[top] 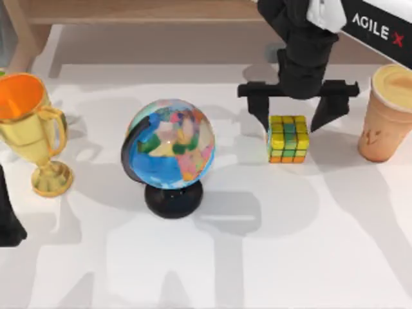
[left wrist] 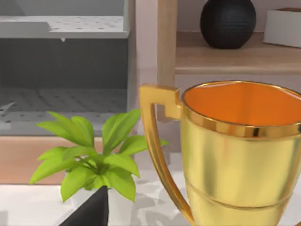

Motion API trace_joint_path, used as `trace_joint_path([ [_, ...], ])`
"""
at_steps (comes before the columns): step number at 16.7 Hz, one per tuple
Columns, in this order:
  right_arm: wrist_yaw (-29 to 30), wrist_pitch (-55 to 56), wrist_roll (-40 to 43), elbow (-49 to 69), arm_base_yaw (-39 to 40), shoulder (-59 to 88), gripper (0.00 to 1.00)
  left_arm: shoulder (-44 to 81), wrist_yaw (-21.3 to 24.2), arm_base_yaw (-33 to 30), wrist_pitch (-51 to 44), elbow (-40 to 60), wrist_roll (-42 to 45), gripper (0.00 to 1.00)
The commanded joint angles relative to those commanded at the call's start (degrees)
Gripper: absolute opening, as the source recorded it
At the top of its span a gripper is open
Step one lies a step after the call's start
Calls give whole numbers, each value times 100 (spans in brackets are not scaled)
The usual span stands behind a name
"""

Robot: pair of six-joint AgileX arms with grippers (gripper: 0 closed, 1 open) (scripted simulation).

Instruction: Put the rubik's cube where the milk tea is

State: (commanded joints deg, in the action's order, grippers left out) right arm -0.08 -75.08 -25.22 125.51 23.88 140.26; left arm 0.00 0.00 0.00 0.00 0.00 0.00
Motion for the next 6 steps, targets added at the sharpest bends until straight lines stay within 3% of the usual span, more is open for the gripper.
trace_joint_path([
  [6,0,0,0,0,0,0,100,0,0,0,0,0,0,100],
])
